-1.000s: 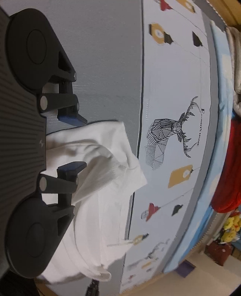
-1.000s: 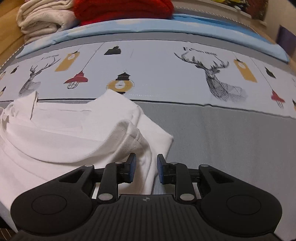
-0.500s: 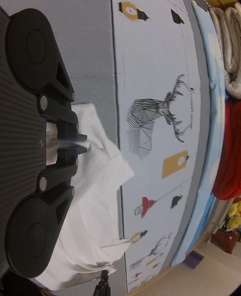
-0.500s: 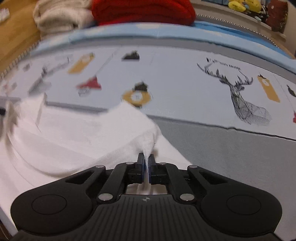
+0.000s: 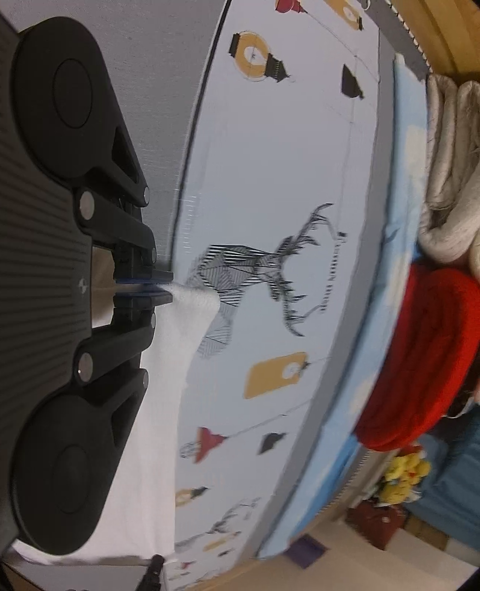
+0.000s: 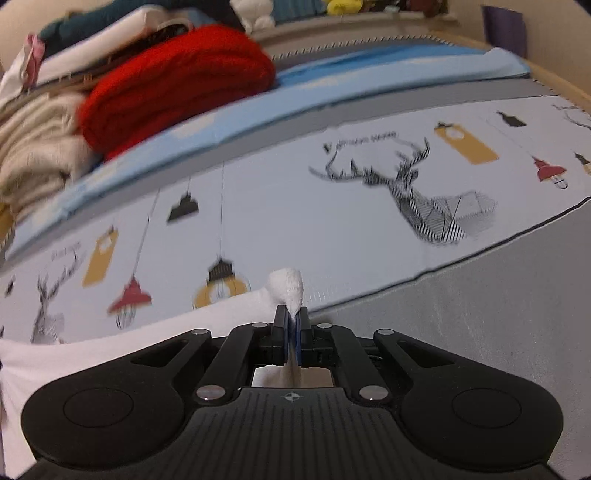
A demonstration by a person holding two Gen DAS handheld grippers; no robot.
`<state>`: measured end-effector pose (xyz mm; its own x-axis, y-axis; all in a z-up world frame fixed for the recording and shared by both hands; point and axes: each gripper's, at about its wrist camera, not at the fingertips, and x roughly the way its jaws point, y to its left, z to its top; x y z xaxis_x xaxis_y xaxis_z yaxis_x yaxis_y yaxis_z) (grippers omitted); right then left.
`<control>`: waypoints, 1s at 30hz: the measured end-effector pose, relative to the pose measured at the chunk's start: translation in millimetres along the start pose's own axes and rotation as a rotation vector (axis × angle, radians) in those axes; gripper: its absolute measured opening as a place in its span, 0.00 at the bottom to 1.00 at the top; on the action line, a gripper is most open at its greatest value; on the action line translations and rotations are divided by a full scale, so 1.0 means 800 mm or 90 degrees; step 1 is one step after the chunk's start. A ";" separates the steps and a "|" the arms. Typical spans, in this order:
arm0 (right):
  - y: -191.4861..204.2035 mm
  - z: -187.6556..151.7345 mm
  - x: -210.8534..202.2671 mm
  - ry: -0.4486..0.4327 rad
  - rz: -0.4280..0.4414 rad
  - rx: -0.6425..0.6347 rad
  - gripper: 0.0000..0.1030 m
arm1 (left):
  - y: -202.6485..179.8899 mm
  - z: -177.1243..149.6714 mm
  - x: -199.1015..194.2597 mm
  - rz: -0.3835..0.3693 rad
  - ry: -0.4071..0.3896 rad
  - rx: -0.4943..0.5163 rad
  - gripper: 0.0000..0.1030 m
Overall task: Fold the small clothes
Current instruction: 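Lower the folded hem onto the shirt and open both tools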
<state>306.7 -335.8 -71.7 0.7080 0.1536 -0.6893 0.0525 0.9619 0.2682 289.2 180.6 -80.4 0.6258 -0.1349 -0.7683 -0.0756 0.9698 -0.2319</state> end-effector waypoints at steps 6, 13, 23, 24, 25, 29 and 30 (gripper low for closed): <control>-0.009 -0.011 0.006 0.074 -0.022 -0.014 0.12 | 0.007 -0.014 0.003 0.001 0.077 0.004 0.13; -0.021 -0.051 -0.038 0.182 0.054 -0.075 0.18 | -0.003 -0.073 -0.027 -0.091 0.203 0.089 0.29; -0.029 -0.129 -0.096 0.293 0.071 -0.163 0.18 | -0.015 -0.154 -0.074 -0.085 0.270 0.248 0.04; -0.030 -0.131 -0.102 0.292 0.068 -0.168 0.14 | -0.013 -0.154 -0.080 -0.082 0.263 0.252 0.04; -0.031 -0.130 -0.109 0.286 0.069 -0.170 0.03 | -0.008 -0.152 -0.086 -0.093 0.257 0.240 0.03; -0.045 -0.124 -0.120 0.279 0.072 -0.132 0.03 | 0.001 -0.152 -0.095 -0.103 0.269 0.215 0.03; -0.047 -0.127 -0.116 0.292 0.057 -0.132 0.03 | 0.001 -0.160 -0.090 -0.087 0.289 0.227 0.03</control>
<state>167.3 -363.2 -85.9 0.3194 0.2759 -0.9066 -0.1680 0.9580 0.2323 144.9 164.8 -101.9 0.2100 -0.2611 -0.9422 0.2972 0.9351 -0.1929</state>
